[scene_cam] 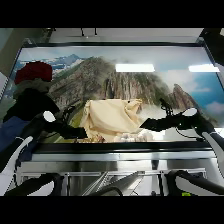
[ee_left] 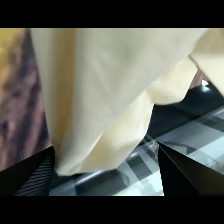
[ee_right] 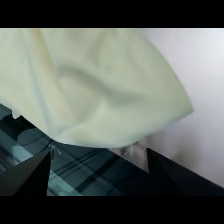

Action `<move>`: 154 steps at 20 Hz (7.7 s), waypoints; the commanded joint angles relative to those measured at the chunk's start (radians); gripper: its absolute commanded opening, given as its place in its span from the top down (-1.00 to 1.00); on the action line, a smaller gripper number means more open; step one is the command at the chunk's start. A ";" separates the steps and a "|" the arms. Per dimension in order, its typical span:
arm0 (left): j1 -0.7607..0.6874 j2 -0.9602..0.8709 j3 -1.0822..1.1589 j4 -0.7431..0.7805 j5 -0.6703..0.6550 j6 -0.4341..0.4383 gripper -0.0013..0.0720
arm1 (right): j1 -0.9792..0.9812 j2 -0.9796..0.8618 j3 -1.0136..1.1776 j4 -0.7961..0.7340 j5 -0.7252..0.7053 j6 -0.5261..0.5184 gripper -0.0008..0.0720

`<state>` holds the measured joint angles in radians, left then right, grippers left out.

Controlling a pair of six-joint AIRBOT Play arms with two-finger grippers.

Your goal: Fold the shirts.

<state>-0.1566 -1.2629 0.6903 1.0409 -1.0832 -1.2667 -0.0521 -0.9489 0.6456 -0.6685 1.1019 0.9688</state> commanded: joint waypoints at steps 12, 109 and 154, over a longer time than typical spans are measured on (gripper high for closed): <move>0.056 0.071 0.024 -0.074 0.034 0.008 0.92 | 0.128 -0.070 0.155 0.241 0.018 -0.153 0.92; 0.148 0.256 1.057 0.116 -0.367 -0.148 0.92 | -0.198 0.177 1.019 -0.112 0.143 -0.078 0.92; 0.315 -0.248 0.246 -0.022 -0.288 0.095 0.92 | -0.551 -0.190 -0.034 -0.130 0.220 0.050 -0.30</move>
<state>0.1616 -1.5127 0.9005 1.0420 -1.3167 -1.1622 -0.6575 -1.1465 0.7002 -0.7975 1.3590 1.0145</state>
